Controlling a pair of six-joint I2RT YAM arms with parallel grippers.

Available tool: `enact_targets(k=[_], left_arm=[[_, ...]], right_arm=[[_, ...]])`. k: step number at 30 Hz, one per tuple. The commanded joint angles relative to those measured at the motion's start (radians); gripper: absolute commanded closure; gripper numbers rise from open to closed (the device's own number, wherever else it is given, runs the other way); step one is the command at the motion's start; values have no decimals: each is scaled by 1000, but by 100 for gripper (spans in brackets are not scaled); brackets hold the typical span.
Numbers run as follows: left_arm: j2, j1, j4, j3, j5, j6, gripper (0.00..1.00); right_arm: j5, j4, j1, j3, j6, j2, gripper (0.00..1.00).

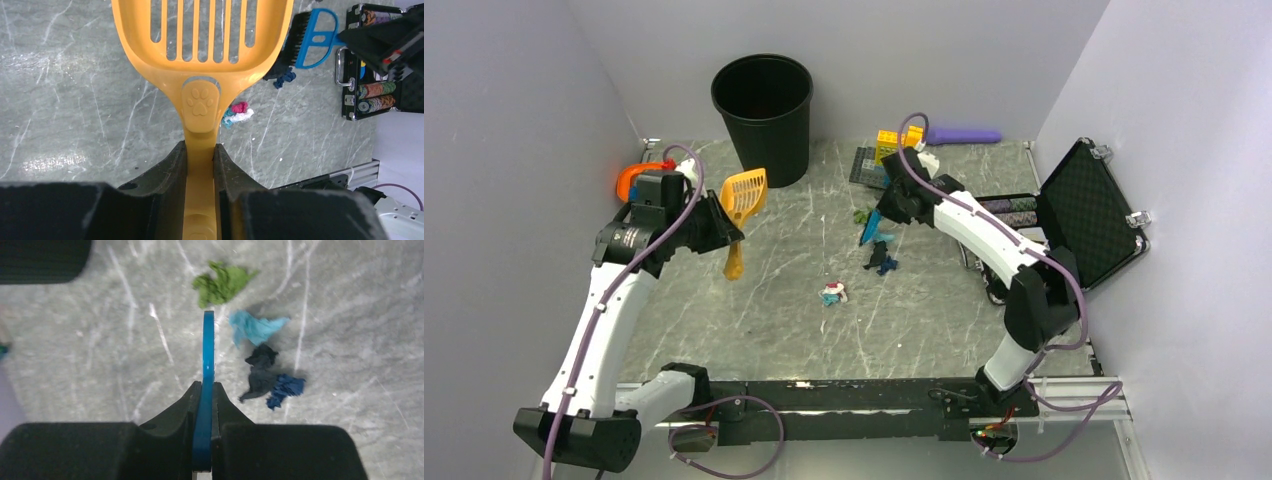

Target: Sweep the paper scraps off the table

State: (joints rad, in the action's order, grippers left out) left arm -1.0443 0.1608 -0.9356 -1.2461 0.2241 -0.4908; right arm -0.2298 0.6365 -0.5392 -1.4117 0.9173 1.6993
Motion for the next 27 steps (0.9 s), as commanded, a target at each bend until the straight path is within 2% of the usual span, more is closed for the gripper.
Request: enact_targets(k=[1,12,16,22,27], left_arm=[[-4,3,53,7,39,-1,100],[1,16,20,51,41,28,100],[12,25,22,69,53,21,100],[12,38,35,89,81,5,100],[7,44,39,99,76,16,100]], right_arm=[[2,-124,37,-21,21,-32,100],[113,-166,94,-209,119,209,100],[88,-135,103,-221,131,269,100],[110,-17,145,-105,211,196,100],[204,-51,150,30,196,9,100]])
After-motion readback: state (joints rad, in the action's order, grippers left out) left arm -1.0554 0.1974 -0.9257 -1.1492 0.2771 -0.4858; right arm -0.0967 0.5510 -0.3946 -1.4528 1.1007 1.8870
